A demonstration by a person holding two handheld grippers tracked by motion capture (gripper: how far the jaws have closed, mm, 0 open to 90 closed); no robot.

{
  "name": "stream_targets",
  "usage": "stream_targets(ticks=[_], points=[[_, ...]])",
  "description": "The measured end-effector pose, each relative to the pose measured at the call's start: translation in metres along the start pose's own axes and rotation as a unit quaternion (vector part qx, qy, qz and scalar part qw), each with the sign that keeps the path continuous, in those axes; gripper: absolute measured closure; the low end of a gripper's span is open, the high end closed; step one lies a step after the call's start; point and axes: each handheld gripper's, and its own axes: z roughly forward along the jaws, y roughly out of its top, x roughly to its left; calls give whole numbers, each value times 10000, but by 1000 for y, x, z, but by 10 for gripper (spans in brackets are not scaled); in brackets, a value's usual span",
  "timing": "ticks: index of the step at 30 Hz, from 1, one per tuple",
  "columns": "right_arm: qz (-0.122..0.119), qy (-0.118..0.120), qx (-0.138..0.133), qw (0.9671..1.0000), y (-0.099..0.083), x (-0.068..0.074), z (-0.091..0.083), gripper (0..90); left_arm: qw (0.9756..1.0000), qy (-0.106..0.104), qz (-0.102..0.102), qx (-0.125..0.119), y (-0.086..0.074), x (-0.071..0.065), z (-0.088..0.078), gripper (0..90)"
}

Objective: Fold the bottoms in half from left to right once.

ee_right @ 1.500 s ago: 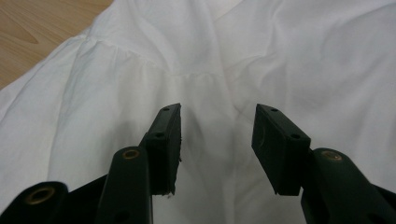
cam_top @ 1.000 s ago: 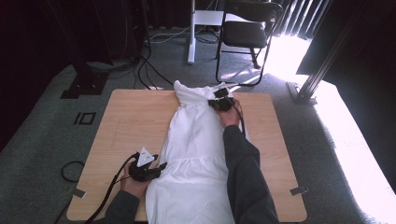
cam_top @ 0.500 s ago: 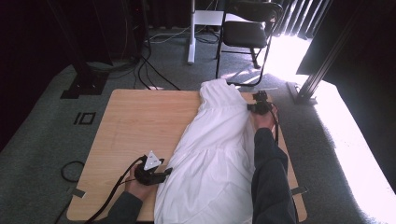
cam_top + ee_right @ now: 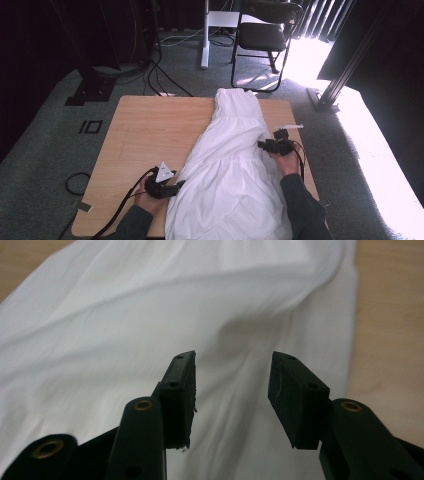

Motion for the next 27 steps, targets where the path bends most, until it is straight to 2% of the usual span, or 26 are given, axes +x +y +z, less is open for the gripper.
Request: stream_targets(ticks=[1, 3, 6, 7, 8, 9, 11, 13, 16, 18, 19, 20, 22, 24, 27], points=[[-33, 55, 16, 10000, -7, 3, -2, 539, 10000, 1, 18, -4, 0, 0, 0, 483], [58, 267, -8, 9996, -19, 7, -5, 537, 10000, 17, 26, -12, 1, -1, 0, 483], [77, 473, 168, 9987, -30, 14, -1, 510, 10000, 8, 24, -18, 1, 0, 1, 483], [55, 524, 254, 9983, -33, 16, 1, 529, 10000, 4, 20, -20, 1, 0, 1, 483], [16, 543, 320, 9980, -34, 17, 3, 607, 10000, 5, 23, -20, 1, 0, 2, 483], [-15, 589, 370, 9976, -35, 18, 4, 743, 10000, 6, 29, -20, 1, -1, 1, 483], [-146, 621, 423, 9971, -36, 22, 2, 878, 10000, 8, 32, -28, 1, -1, 1, 483], [-288, 473, 264, 9981, -34, 28, -9, 888, 10000, -2, 34, -34, 1, -1, 1, 483], [-413, 279, -164, 9986, -30, 33, -36, 889, 10000, -9, 9, -44, 1, -1, 1, 483], [-318, 191, -624, 9974, -29, 32, -63, 888, 10000, -25, 26, -37, 0, -1, 1, 483], [-292, 112, -748, 9967, -29, 30, -71, 888, 10000, -56, 32, -40, 0, -1, 1, 481], [-335, -200, -824, 9958, -30, 28, -82, 888, 10000, -70, 31, -35, 0, -1, 1, 478], [-297, -444, -776, 9956, -35, 22, -87, 887, 10000, -55, 72, -11, 0, -2, 1, 477], [-280, -835, -530, 9947, -47, 12, -82, 887, 10000, -52, 71, 12, 0, -2, 2, 477], [-84, -900, -172, 9958, -71, -1, -66, 881, 9999, -116, 30, -22, 1, -1, 2, 474]])
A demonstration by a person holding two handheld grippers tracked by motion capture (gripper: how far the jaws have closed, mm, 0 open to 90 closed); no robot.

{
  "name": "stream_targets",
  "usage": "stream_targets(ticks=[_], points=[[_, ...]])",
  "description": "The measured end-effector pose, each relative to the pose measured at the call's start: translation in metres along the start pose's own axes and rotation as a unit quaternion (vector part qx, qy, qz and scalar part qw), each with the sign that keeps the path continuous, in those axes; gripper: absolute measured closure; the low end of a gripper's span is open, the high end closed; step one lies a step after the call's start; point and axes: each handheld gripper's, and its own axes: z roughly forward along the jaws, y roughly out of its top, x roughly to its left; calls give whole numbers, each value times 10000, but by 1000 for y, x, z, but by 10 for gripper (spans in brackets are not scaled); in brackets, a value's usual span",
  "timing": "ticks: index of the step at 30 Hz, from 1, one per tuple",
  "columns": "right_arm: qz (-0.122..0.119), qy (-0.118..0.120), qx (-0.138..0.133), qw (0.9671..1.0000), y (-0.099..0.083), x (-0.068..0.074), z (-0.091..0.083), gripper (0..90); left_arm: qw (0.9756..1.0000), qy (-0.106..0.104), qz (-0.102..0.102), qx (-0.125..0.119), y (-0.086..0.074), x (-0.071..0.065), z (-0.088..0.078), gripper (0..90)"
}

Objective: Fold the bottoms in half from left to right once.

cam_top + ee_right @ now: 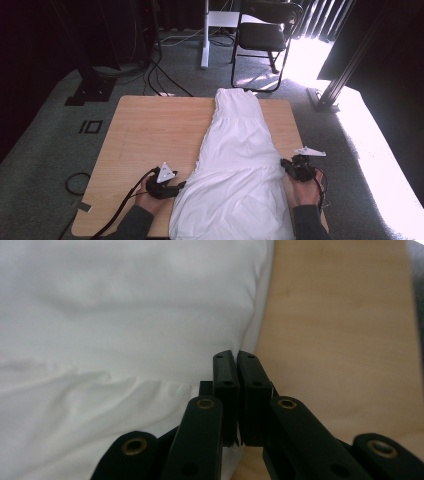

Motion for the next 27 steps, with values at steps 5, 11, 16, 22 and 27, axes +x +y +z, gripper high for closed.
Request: stream_targets(ticks=[5, 11, 16, 22, 27], points=[[222, -43, 554, 9982, -21, -10, 30, 729, 9998, 27, -89, -195, 13, 7, -5, 470], [344, -130, -173, 9992, 4, -5, 18, 503, 9985, 79, -234, -498, 55, 15, 9, 407], [315, 78, -338, 9989, 29, 2, 41, 449, 9958, -110, -692, -596, 85, 25, 42, 397], [344, -64, 177, 9992, 32, 3, 88, 589, 9950, -323, -936, -162, 94, 23, 84, 430], [217, -246, 154, 9993, 26, 5, 88, 823, 9960, -354, -794, 186, 86, 19, 97, 720]])
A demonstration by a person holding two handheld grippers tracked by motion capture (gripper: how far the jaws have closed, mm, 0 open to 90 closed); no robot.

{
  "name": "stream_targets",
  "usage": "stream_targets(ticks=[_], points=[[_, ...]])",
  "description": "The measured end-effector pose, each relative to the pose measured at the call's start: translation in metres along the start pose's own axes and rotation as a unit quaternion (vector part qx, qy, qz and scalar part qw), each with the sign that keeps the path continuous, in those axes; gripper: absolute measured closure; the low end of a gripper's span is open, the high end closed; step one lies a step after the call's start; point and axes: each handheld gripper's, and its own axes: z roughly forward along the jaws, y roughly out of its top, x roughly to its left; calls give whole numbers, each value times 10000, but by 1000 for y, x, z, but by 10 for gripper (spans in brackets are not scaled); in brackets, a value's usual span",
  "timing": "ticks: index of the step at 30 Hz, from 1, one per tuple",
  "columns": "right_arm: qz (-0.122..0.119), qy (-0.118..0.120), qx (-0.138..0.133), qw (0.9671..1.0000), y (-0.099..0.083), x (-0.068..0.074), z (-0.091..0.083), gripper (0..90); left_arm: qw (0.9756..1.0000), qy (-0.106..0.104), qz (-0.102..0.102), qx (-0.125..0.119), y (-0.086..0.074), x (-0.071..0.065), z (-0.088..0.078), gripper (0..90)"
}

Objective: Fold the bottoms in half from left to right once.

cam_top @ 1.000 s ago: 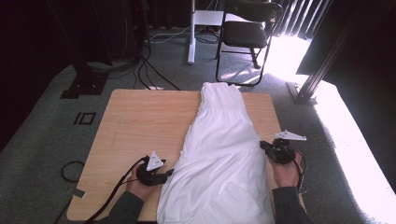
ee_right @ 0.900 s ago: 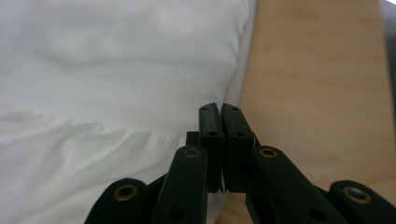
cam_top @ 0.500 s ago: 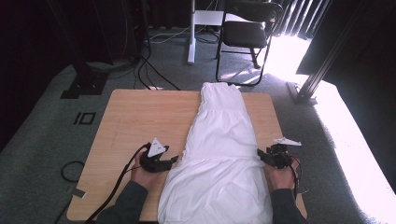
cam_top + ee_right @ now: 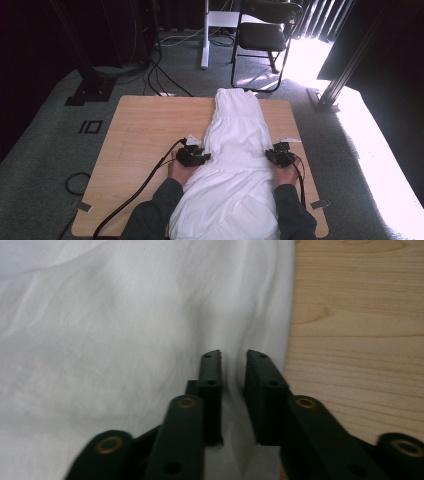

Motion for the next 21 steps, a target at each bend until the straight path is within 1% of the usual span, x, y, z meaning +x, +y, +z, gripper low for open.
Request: stream_targets(ticks=[1, 4, 6, 8, 11, 13, 16, 20, 21], points=[[-51, -21, -8, 10000, -2, 0, -1, 838, 9999, 10, 116, 41, -1, -1, 0, 768], [-140, -34, -12, 9999, -5, 2, -4, 847, 9992, 97, 355, 148, -2, -3, -3, 856], [-136, -32, -8, 9999, -8, 4, -6, 851, 9986, 113, 467, 212, -4, -5, -6, 871], [-254, -44, 14, 9997, -12, 9, -10, 856, 9979, 142, 565, 275, -6, -6, -10, 880], [-292, 15, 6, 9996, -20, 16, -16, 858, 9976, 141, 619, 291, -13, -8, -18, 885], [-273, 77, -29, 9996, -27, 21, -21, 862, 9979, 131, 566, 273, -23, -9, -28, 885], [-342, 174, -21, 9993, -37, 31, -29, 862, 9977, 182, 597, 275, -37, -12, -43, 884], [-546, 340, 5, 9979, -54, 48, -43, 858, 9974, 227, 602, 313, -54, -17, -62, 883], [-583, 368, 7, 9976, -57, 52, -45, 858, 9969, 253, 652, 350, -59, -18, -68, 883]])
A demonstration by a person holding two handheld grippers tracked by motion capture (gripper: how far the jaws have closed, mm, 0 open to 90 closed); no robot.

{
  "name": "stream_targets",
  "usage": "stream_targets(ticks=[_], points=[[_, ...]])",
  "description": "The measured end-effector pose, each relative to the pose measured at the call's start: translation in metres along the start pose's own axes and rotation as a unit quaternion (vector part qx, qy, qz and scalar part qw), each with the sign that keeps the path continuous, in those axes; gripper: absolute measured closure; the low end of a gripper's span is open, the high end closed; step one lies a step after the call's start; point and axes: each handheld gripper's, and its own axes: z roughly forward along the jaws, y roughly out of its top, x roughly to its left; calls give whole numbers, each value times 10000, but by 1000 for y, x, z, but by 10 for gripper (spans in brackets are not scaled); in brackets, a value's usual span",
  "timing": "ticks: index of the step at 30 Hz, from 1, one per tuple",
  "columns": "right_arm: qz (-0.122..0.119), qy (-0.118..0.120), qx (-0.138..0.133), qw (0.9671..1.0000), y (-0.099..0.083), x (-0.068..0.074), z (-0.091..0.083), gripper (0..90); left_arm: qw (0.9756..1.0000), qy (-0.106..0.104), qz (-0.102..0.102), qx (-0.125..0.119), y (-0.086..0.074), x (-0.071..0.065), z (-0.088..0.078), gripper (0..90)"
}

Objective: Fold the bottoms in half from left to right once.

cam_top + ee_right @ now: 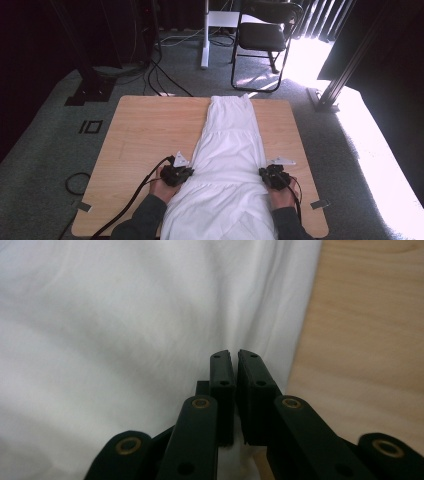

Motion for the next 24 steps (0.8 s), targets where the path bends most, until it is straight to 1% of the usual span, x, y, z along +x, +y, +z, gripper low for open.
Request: stream_targets(ticks=[3, 6, 8, 9, 10, 11, 12, 13, 14, 15, 16, 17, 19, 20, 22, 24], points=[[-85, 138, 4, 9999, -12, 14, -10, 857, 10000, 6, 6, 32, -12, -5, -11, 881], [-101, 273, 2, 9996, -22, 24, -18, 858, 9999, -12, 81, 108, -21, -12, -22, 879], [-160, 354, 77, 9992, -26, 29, -23, 858, 9998, -75, 121, 165, -26, -16, -28, 872], [-194, 396, 146, 9989, -27, 32, -25, 858, 9997, -90, 158, 184, -27, -17, -30, 854], [-250, 426, 222, 9985, -27, 34, -27, 851, 9996, -96, 214, 130, -27, -18, -33, 802], [-296, 459, 290, 9981, -26, 34, -28, 824, 9997, -64, 255, 27, -27, -17, -37, 732], [-297, 478, 307, 9979, -25, 33, -30, 773, 9998, -24, 208, -61, -25, -16, -39, 672], [-307, 456, 257, 9982, -23, 32, -31, 703, 9997, -1, 102, -228, -22, -11, -43, 637], [-315, 429, 164, 9984, -17, 28, -32, 640, 9994, -1, 12, -338, -20, -9, -46, 605], [-282, 412, 104, 9987, -12, 25, -33, 617, 9990, 5, -48, -438, -16, -5, -48, 587], [-273, 397, 6, 9988, -5, 21, -34, 592, 9986, 97, -62, -517, -10, -1, -49, 570], [-320, 450, -87, 9984, 7, 17, -35, 581, 9982, 136, -74, -584, -4, 2, -49, 560], [-362, 495, -188, 9979, 27, 11, -31, 569, 9974, 141, -84, -698, 6, 8, -47, 546], [-385, 536, -249, 9975, 38, 7, -26, 567, 9975, 151, -75, -689, 12, 10, -44, 536], [-397, 581, -299, 9971, 59, 1, -12, 564, 9976, 151, -70, -679, 22, 15, -35, 531], [-299, 602, -273, 9974, 79, -5, 7, 561, 9977, 106, -94, -662, 30, 19, -24, 523]])
